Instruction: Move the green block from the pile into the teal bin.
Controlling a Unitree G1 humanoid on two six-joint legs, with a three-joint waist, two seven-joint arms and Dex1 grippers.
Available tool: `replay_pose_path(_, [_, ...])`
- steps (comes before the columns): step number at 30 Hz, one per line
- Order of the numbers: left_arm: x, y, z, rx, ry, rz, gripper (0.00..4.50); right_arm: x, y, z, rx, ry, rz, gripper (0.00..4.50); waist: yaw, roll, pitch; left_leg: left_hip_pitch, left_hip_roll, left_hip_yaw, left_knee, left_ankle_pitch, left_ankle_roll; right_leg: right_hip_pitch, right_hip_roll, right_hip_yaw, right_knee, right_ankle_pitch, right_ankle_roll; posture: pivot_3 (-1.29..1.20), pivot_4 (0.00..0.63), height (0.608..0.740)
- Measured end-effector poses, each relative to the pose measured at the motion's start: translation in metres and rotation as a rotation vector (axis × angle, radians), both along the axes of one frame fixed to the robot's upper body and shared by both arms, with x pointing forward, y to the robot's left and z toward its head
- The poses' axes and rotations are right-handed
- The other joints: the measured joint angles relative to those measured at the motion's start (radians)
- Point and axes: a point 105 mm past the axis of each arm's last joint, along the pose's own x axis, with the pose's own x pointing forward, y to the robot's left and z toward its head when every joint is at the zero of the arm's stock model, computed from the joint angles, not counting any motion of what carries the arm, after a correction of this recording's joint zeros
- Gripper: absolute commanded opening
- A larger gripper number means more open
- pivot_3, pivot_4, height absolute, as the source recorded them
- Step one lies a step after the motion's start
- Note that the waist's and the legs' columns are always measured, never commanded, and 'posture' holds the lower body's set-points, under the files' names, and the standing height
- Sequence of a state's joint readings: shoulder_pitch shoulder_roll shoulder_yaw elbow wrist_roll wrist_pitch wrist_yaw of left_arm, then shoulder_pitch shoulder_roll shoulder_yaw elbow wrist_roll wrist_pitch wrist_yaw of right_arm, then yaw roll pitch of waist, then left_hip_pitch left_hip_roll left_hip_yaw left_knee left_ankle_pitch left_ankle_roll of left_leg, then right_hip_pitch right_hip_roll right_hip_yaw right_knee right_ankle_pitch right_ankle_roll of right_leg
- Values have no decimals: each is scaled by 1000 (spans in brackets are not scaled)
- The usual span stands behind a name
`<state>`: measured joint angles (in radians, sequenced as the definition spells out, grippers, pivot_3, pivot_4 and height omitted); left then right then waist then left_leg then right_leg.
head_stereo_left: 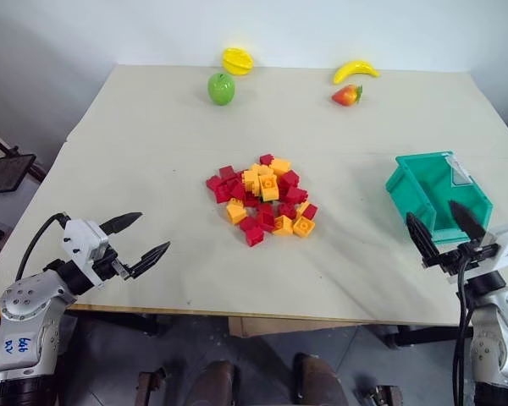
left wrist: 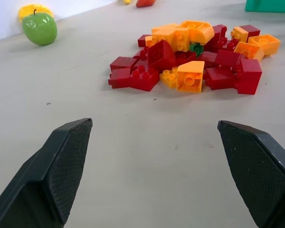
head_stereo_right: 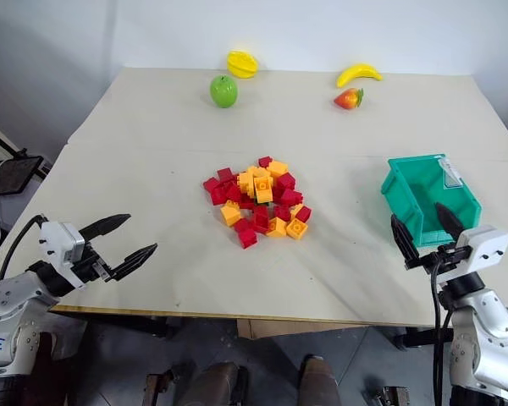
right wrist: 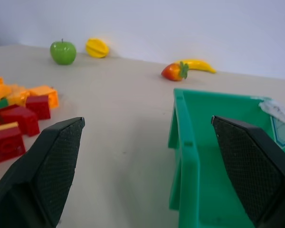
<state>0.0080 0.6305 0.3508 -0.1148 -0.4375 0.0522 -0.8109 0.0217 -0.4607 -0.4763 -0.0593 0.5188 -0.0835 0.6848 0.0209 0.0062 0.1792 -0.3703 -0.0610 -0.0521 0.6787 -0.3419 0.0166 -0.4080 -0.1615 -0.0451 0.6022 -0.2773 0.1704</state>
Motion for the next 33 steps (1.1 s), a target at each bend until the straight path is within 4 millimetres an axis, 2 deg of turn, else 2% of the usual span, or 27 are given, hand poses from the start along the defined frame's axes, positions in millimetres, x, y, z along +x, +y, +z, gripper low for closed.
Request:
replay_pose_path(6, [7,-1,11,-76,-27,16,4500,-2,3,5,-94,30,114,4493,0,0,0,0,1,0,0,0,0,0,1,0,0,0,0,0,150,740])
replay_pose_path(9, [10,7,14,-146,-37,64,4500,-1,17,-1,-95,71,211,4493,-7,0,0,0,2,0,0,0,0,0,1,0,0,0,0,0,150,740])
replay_pose_path(12, [9,26,13,-163,-44,137,4500,-3,44,-1,-100,101,373,3882,-16,0,0,0,2,0,0,0,0,0,2,0,0,0,0,0,150,740])
replay_pose_path(15, [-2,31,-2,-154,14,130,4500,-15,79,4,-163,125,586,2938,-21,0,0,0,2,0,0,-1,0,0,1,0,-1,0,0,0,150,740])
replay_pose_path(18, [-7,23,-4,-144,28,84,4500,-23,94,0,-237,185,711,1933,-12,-1,0,0,2,-1,2,-2,1,1,1,0,-3,0,0,0,150,740])
replay_pose_path(23, [-11,0,6,-154,28,-25,4500,-20,104,-13,-276,253,771,237,2,-1,0,0,2,-1,2,-2,0,2,1,0,-7,0,0,0,150,740])
replay_pose_path(24, [-12,-4,7,-156,31,-42,4500,-18,106,-15,-280,261,771,23,2,-1,0,0,2,-1,2,-2,0,2,1,0,-7,0,0,0,150,740])
replay_pose_path(26, [-11,-8,8,-165,36,-61,4500,-6,114,-15,-285,260,741,23,0,-1,0,0,3,0,2,-2,0,1,1,0,-6,0,-1,0,150,740])
replay_pose_path(27, [-11,-10,9,-168,38,-71,4500,1,122,-15,-284,261,733,23,-4,-1,0,0,3,0,2,-2,-1,1,2,0,-6,0,-1,0,150,740])
replay_pose_path(30, [-8,-16,9,-171,47,-92,4500,16,168,-16,-283,242,817,23,-21,-1,0,1,5,0,2,-2,-2,-1,4,0,-5,0,-2,0,150,740])
replay_pose_path(33, [-1,-27,13,-158,34,-127,4500,46,233,-11,-330,242,845,23,-35,-1,0,0,5,2,2,-2,-4,-3,7,1,2,1,-5,0,150,740])
